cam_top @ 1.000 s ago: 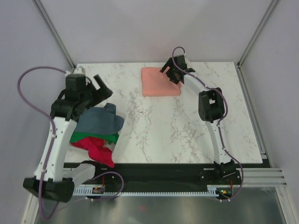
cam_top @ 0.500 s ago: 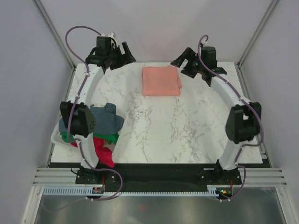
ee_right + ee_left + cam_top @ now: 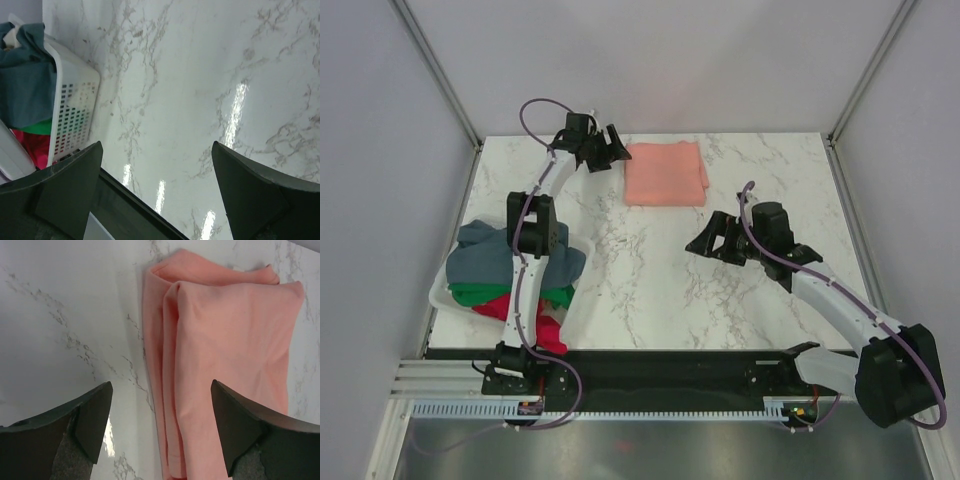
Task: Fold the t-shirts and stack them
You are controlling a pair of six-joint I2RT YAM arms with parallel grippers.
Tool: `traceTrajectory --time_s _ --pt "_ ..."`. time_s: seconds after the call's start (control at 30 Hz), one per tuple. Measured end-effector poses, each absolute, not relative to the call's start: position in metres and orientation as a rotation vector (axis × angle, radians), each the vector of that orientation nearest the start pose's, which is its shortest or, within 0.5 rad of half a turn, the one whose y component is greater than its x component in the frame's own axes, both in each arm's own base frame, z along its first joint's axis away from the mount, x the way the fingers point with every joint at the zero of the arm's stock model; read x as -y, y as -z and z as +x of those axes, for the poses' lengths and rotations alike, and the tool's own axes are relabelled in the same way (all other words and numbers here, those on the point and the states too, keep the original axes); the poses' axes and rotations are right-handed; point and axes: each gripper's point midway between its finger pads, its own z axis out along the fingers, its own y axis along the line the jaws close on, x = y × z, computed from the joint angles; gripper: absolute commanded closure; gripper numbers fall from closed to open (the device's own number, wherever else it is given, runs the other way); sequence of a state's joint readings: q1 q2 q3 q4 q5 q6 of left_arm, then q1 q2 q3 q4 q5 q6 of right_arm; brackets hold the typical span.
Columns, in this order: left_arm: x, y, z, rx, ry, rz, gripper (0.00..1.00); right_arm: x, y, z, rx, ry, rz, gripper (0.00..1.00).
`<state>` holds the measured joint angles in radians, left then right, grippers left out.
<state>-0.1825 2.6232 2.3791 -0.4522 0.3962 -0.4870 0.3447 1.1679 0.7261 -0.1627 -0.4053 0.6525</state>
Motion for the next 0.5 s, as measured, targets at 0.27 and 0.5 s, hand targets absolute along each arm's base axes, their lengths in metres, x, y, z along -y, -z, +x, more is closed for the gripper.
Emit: traceTrajectory --time_s 0.27,0.5 --pt "0.224 -0.059 0.634 -2.295 0.862 -0.154 0.28 -0.193 -0.114 0.248 -2.380 -0.969 0.110 0.02" --pt "0.253 -0.046 0.625 -2.310 0.886 -0.115 0.45 -0.188 -0.109 0.245 -2.393 -0.938 0.104 0.02"
